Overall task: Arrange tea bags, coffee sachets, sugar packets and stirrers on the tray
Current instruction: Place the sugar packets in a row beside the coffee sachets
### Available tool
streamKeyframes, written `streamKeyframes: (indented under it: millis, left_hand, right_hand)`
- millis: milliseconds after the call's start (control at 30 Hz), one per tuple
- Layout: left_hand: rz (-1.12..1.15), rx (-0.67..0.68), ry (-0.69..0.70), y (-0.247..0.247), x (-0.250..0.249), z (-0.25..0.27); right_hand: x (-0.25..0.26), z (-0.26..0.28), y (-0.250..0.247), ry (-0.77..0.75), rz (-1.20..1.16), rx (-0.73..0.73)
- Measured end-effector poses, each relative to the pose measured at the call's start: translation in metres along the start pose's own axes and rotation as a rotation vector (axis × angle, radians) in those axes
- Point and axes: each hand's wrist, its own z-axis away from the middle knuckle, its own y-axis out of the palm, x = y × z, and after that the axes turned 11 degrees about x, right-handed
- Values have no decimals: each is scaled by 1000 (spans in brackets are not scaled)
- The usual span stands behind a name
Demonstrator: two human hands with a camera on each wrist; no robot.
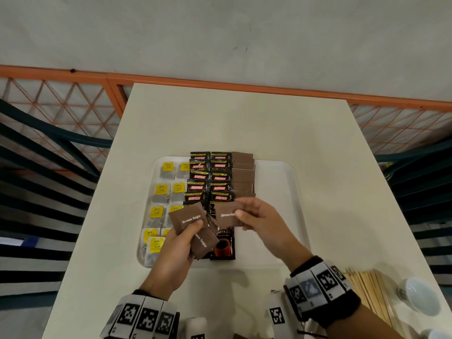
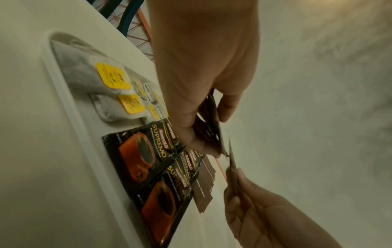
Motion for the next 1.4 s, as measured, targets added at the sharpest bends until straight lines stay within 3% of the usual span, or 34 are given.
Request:
streamKeyframes:
  millis: [133,233,967,1067,1233,1300,1400]
  left_hand:
    - [-9,-6,-11,-3,1,1]
    - [-21,-6,-16,-2,1,3]
    - [-77,53,-8,-1,0,0]
    - [-101,94,3,3,-2,2]
    - [-147,95,-13,7,-2,5]
    - [-178,102,-16,7,-2,7]
    - [-193,99,-19,6,-1,8]
  right_hand:
    - [-10,-12,-22,24,-55,-257]
    - [-21,-19,-30,44,-8,-343]
    - [-30,-31,-15,47,445,-478]
    - [-17,-21,1,-55,470,-335]
    - [4,-4,23,-141,430,93]
    - [9,-2,26,-150,455,154]
    - [13,-1,24,-134,347,132]
